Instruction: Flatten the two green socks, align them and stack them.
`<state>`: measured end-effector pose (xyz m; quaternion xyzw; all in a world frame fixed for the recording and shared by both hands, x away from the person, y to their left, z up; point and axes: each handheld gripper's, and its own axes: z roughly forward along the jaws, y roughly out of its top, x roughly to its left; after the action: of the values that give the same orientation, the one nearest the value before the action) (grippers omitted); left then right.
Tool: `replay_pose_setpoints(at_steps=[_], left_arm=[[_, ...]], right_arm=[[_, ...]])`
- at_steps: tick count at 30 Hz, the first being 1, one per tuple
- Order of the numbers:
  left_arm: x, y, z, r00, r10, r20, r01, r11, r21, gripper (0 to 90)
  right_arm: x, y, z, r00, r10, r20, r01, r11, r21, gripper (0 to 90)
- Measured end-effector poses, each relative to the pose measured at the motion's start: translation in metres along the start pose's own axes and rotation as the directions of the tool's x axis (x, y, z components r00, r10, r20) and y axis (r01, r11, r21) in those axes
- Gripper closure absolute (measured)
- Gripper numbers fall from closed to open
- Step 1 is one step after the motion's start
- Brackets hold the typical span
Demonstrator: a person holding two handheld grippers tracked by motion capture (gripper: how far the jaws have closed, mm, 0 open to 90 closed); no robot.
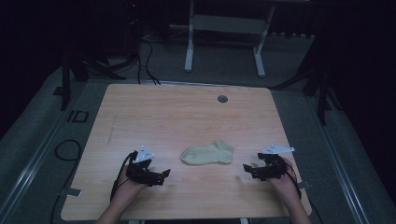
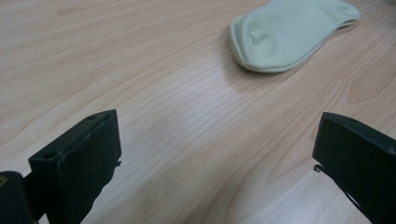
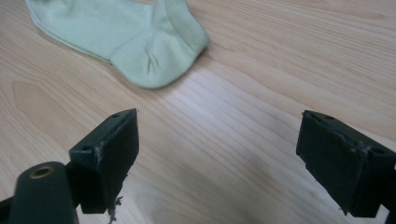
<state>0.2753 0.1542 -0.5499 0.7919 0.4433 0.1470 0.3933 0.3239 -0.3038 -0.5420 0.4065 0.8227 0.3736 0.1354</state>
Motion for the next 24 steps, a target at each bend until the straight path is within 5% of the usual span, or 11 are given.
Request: replay_pose_setpoints(at_steps=[12,24], left_arm=[[0.022,-0.028,-0.028,0.9978,-0.043,-0.049,0.042,0.9988,-0.025,1.4],[0.040,-0.058,-0.052,0.9888,-0.083,-0.124,0.076,0.9955,-0.057,1.4]], right_arm=[[-0.014,-0.029,-0.022,0.9979,0.058,0.029,-0.057,0.998,-0.025,12.7],[-0.022,-0.057,-0.045,0.9859,0.117,0.120,-0.108,0.991,-0.085,12.2]])
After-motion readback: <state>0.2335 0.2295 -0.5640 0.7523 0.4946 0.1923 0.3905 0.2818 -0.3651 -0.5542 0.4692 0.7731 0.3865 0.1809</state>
